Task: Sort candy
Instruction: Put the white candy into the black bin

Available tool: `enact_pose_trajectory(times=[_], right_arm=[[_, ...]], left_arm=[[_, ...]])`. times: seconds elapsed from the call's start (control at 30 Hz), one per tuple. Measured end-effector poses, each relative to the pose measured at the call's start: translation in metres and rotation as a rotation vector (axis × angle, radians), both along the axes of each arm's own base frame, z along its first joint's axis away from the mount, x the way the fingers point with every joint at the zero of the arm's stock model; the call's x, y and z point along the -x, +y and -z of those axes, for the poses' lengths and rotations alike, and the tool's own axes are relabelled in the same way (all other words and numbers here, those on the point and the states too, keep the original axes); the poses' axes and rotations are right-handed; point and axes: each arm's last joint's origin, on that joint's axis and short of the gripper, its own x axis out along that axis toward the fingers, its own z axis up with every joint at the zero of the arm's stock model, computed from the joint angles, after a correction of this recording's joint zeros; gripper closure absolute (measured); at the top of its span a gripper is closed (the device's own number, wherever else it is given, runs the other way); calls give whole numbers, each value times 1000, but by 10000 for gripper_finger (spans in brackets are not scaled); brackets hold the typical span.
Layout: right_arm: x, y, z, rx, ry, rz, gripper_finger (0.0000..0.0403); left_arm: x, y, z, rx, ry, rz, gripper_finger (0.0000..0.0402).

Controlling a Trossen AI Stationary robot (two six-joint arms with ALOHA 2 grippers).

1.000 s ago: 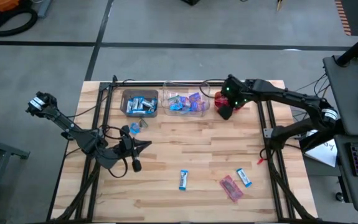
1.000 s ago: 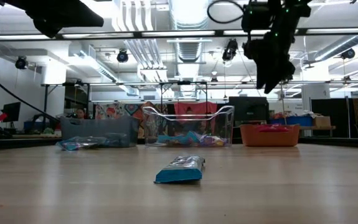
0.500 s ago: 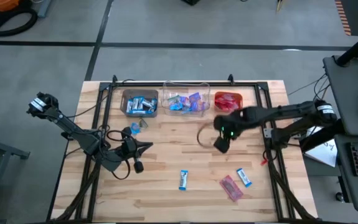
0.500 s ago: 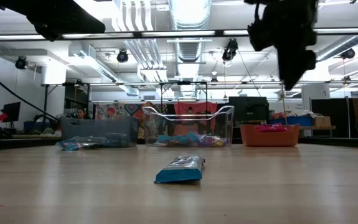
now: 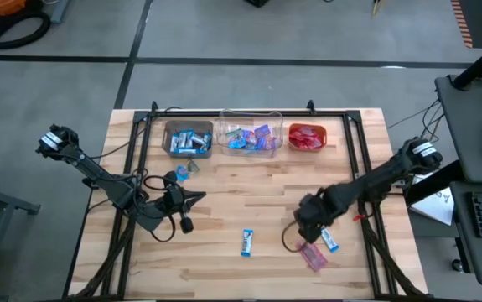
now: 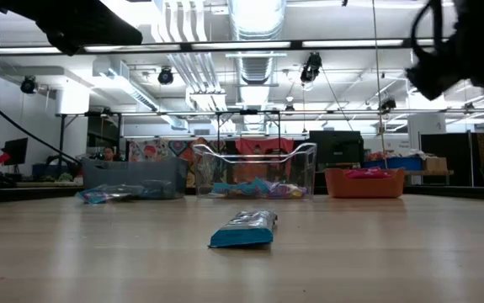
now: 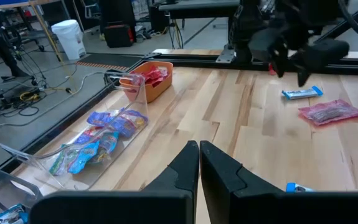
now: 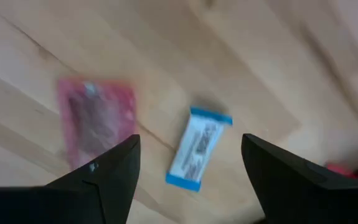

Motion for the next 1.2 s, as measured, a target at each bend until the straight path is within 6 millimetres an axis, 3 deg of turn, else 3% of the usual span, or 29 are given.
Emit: enact_pose_trajectory(times=[0.2, 0.4, 0.67, 0.87, 1.03, 1.2], right_arm=[[7, 21, 20, 29, 107, 23, 135], [5, 29, 42, 71, 179, -2, 150], [-3, 33, 63, 72, 205, -78, 205], [-3, 32, 60, 84, 173, -86, 298], [-5, 31, 52, 143, 107, -96, 374], [-5, 30, 40, 136, 40, -126, 393]], left_arm=[[0, 0, -1, -9, 0, 3, 402], [-1, 0, -1, -34, 4, 10, 402], [-2, 2, -2, -56, 11, 4, 402], [-5, 4, -4, -61, 6, 16, 402], [-9, 3, -7, -40, 4, 138, 402], [-11, 5, -9, -68, -6, 139, 402]])
